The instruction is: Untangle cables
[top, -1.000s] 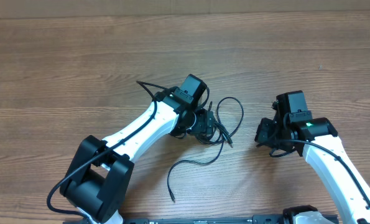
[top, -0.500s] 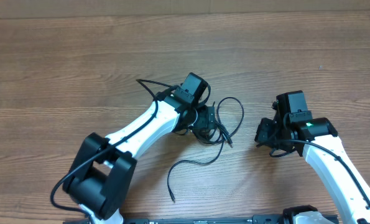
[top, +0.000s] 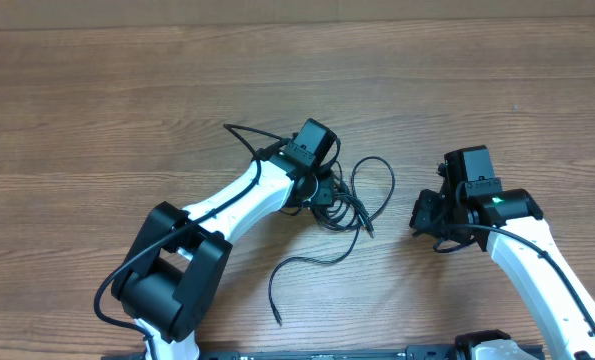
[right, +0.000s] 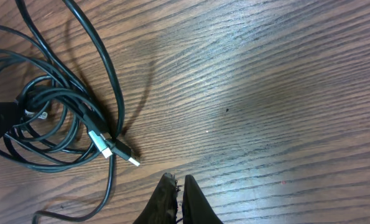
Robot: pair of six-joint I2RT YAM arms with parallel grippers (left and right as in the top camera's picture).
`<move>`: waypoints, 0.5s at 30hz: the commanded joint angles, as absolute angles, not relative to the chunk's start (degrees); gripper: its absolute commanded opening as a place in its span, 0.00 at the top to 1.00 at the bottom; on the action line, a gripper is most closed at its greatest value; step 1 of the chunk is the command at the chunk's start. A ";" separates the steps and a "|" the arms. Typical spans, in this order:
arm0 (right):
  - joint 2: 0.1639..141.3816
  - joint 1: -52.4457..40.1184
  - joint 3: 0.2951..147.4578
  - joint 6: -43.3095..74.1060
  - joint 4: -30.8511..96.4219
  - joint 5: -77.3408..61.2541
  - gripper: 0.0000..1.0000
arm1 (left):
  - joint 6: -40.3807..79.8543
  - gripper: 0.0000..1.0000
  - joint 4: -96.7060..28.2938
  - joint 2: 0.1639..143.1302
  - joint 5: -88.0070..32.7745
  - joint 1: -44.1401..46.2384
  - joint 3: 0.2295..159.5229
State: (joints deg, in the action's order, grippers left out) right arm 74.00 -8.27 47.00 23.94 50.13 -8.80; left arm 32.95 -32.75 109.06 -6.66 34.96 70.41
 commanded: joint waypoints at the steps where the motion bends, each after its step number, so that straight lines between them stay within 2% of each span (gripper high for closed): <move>1: 74.08 -8.21 46.94 23.70 49.60 -9.15 0.96 | 31.66 0.59 -32.56 109.40 -5.56 35.29 69.91; 3: 74.08 -8.21 46.94 23.70 49.60 -9.15 0.96 | 31.66 0.63 -32.71 109.40 -5.58 35.33 69.89; 15: 74.08 -8.21 46.94 23.70 49.65 -9.15 0.96 | 31.66 0.68 -32.73 109.40 -5.56 35.35 69.87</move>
